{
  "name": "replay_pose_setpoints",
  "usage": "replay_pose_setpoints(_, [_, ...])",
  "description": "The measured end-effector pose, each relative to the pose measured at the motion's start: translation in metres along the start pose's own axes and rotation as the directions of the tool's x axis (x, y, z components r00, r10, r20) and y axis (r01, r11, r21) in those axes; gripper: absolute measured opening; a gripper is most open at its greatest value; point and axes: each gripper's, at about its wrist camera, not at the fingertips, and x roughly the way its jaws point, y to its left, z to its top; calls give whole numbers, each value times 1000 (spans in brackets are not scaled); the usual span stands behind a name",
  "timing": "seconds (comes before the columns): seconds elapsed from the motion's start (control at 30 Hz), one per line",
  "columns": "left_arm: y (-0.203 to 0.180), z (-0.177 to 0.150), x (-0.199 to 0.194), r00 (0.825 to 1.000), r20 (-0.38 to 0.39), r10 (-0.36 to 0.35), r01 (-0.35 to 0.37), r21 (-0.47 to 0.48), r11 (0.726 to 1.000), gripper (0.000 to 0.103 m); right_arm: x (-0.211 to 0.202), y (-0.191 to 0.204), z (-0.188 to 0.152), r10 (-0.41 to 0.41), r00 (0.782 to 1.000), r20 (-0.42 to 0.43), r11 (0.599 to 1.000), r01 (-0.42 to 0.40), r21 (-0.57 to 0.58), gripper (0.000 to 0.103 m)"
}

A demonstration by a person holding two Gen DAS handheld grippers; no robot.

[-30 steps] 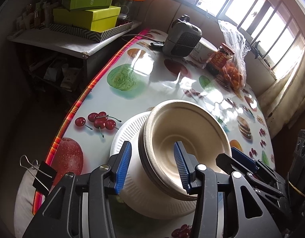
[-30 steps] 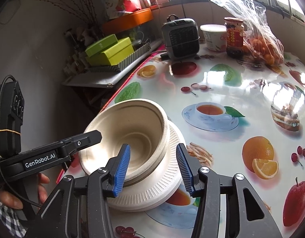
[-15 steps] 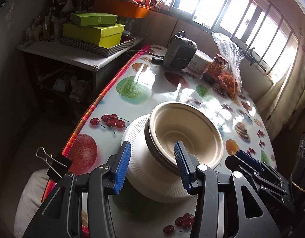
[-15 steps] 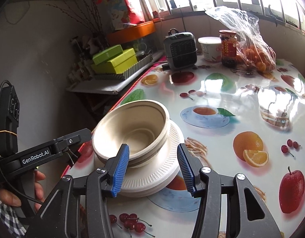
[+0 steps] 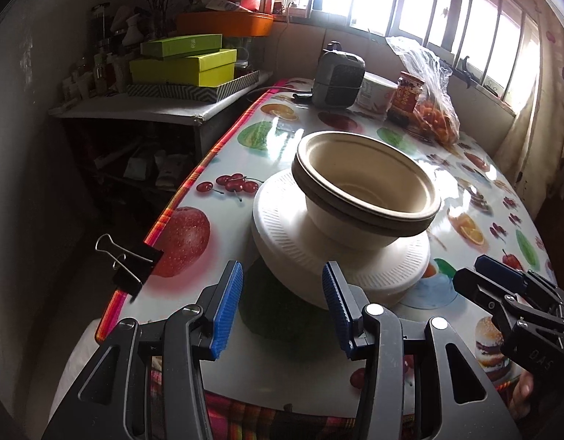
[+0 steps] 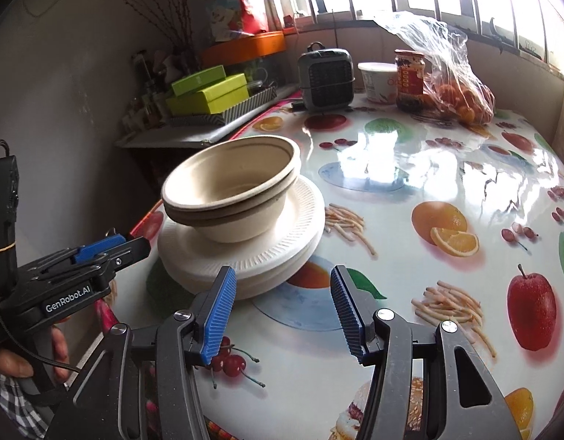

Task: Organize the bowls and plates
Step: 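Lower the nested bowls onto the white plate stack and open both tools, then withdraw both open tools away from the stack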

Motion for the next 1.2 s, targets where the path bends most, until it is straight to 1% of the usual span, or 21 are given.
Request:
replay_pose_setpoints(0.13, [-7,-14,1,999,23,42,-43,48,998,47,1,3,-9,-15,1000,-2,1000,15,-17,54])
replay_pose_setpoints(0.2, [-8,-20,2,998,33,49,-51,56,997,47,2,3,-13,-20,1000,-6,1000,20,-21,54])
replay_pose_setpoints(0.27, [-10,-24,6,998,26,56,-57,64,996,47,5,5,-18,-47,999,-12,998,46,-39,54])
replay_pose_setpoints(0.4, [-12,-33,13,999,1,51,-51,56,997,47,12,8,-28,-69,997,-40,996,66,-57,61])
replay_pose_setpoints(0.57, [-12,-39,20,999,-20,45,-44,52,998,47,22,7,-35,-90,993,-75,995,87,-50,68])
replay_pose_setpoints(0.6, [-13,-40,21,999,-24,44,-43,52,998,47,23,6,-36,-93,993,-79,995,89,-47,70])
replay_pose_setpoints(0.73, [-12,-42,22,999,-27,41,-40,54,998,47,26,8,-39,-110,991,-81,993,106,-55,74])
replay_pose_setpoints(0.77, [-12,-42,23,999,-27,42,-41,56,998,47,26,9,-40,-120,990,-81,992,115,-59,77])
replay_pose_setpoints(0.83, [-13,-43,23,999,-26,44,-42,62,997,49,27,10,-41,-136,988,-79,989,130,-66,79])
replay_pose_setpoints(0.9, [-15,-43,24,999,-25,38,-37,63,997,55,28,11,-41,-155,985,-77,986,150,-69,81])
replay_pose_setpoints(0.97, [-16,-43,25,999,-21,36,-35,62,997,58,29,10,-41,-180,981,-76,982,175,-71,82])
replay_pose_setpoints(1.13, [-19,-43,26,998,-18,53,-52,75,996,60,28,8,-43,-187,980,-68,981,183,-62,83])
replay_pose_setpoints(1.2, [-20,-43,27,998,-18,54,-52,74,996,62,28,9,-43,-193,979,-68,980,189,-63,85])
